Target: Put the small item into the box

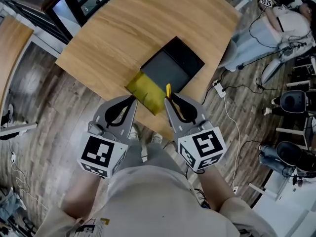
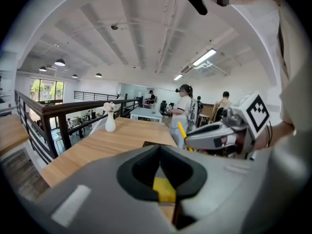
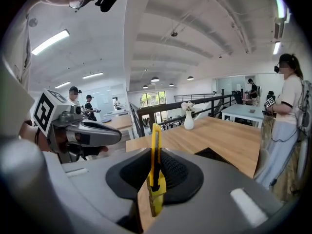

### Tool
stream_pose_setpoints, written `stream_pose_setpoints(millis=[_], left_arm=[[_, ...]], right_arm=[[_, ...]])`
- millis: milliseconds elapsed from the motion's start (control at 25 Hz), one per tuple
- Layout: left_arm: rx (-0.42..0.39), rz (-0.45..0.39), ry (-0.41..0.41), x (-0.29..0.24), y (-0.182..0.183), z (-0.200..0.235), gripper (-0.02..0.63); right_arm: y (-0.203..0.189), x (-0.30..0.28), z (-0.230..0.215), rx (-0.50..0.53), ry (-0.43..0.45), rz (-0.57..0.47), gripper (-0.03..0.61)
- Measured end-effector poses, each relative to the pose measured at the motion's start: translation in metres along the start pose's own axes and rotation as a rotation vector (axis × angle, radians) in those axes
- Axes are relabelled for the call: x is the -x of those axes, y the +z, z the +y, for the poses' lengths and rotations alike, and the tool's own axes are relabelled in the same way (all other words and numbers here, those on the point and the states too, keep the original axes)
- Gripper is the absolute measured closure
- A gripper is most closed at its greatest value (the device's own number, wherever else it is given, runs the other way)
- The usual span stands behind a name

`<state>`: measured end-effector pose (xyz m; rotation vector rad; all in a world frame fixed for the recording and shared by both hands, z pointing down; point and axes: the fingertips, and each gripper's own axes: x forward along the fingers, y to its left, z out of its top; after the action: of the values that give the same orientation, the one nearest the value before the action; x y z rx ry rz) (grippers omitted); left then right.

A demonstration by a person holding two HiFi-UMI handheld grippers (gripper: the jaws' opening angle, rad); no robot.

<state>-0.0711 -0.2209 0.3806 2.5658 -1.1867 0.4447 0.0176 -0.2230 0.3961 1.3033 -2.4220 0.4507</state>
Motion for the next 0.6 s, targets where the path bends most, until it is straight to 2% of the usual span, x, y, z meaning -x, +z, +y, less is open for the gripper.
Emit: stream_pose_setpoints(millis=[280, 600], left_arm=[[0.017, 0.083, -0.028, -0.032, -0.040, -0.006, 0.611], [0.079, 0.189, -0.013, -0.057, -0.101, 0.012, 0.611]], right_arm=[[-0.040, -0.023, -0.004, -0.015, 0.039, 0.092, 0.522], [-0.084, -0.062, -0.002, -0.029, 0.085, 0.174, 0.522]])
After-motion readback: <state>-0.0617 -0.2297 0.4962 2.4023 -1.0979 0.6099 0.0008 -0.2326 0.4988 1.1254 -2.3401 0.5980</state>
